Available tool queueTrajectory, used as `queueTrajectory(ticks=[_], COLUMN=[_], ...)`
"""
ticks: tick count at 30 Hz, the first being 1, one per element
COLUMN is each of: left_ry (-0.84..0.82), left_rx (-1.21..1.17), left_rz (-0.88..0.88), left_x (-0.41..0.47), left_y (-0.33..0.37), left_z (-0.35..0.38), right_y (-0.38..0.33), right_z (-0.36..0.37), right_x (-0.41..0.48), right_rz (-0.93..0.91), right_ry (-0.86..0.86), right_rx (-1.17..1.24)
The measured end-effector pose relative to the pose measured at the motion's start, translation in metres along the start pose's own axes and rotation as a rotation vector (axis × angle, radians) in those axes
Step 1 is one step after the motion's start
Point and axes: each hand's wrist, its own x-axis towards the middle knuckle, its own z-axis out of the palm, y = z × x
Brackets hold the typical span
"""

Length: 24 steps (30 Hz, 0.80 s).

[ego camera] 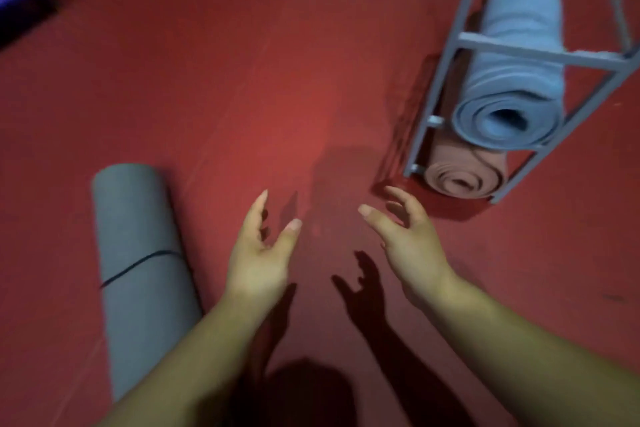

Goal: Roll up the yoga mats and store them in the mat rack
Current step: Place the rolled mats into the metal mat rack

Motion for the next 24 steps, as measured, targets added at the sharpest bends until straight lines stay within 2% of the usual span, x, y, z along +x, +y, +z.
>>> queueTrajectory(ticks=[5, 11, 14, 16, 20, 24], left_ry=[0.136, 0.284, 0.284, 0.243, 0.138, 0.080], left_rx=[0.071, 0.315, 0.251, 0.176, -0.068, -0.113], left_rz=[-0.037, -0.050, -0.256, -0.373, -0.485, -0.487], left_x=[-0.042, -0.081, -0.090, -0.100, -0.114, -0.120], left_y=[-0.050, -0.104, -0.144, -0.168, -0.214, -0.228], left_z=[-0.106, -0.207, -0.226, -0.224, -0.208, -0.189], right_y=[0.004, 0.006, 0.021, 0.041, 0.097, 0.138], right_z=[0.091, 0.164, 0.188, 0.200, 0.210, 0.201], right_x=[-0.051, -0.095, -0.116, -0.133, -0.158, -0.169], right_rz=[-0.021, -0.027, 0.026, 0.082, 0.251, 0.414], right_ry=[-0.292, -0.527, -0.634, -0.680, -0.708, -0.649], right_rx=[-0.203, -0.524, -0.614, -0.624, -0.512, -0.353])
